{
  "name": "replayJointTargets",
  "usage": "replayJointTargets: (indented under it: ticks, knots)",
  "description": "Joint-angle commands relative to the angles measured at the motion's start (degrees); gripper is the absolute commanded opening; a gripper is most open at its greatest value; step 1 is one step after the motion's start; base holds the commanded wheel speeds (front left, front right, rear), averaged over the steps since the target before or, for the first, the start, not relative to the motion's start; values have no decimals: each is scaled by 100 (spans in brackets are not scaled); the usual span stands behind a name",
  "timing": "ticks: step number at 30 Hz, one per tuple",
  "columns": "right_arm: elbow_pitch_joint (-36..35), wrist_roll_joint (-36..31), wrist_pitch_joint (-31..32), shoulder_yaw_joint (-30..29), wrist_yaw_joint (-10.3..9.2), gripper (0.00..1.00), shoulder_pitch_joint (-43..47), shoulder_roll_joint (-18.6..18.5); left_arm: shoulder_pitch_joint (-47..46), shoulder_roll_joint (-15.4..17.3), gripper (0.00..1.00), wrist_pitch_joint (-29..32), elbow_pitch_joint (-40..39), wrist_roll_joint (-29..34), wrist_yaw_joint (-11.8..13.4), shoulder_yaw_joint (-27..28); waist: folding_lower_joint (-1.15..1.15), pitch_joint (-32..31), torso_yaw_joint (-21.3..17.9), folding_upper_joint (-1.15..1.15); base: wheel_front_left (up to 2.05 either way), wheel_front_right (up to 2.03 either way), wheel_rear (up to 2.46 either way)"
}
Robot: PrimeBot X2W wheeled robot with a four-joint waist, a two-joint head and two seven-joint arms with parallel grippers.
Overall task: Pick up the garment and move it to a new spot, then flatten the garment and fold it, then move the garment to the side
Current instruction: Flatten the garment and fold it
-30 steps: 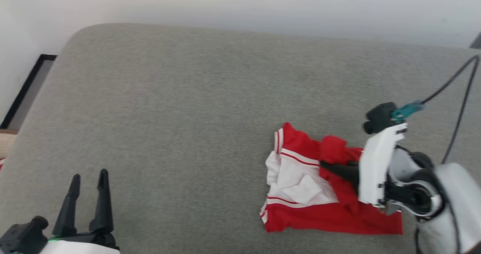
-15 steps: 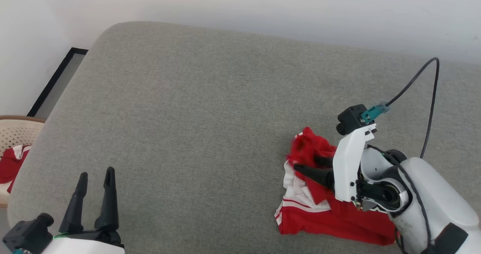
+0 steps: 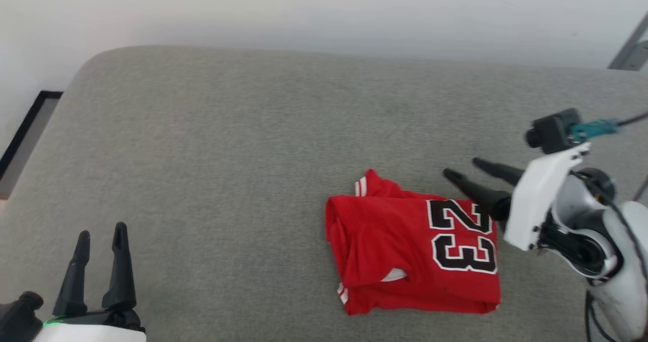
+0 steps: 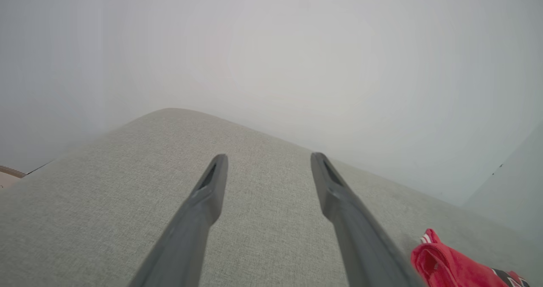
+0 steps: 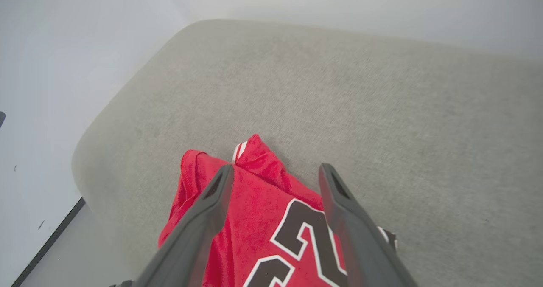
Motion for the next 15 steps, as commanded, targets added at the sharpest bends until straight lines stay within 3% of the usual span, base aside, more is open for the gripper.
replayJointTargets:
  ticks: [1,10,15]
  knots:
    - [-59,-116,-193,-52,0,100,109,-72,45,31,100,-28,-24,65,-20,18,0,-43,-143,0,0,0,0]
    - [-313,-969,-1884,-260,0,100,842,-385,259,65,100,-29,-85,209,-20,119,0,-294,-660,0,0,0,0]
    - [-214,-1336,-2647,-456,0,100,1186,-352,358,116,100,-29,-82,279,-20,108,0,-434,-832,0,0,0,0]
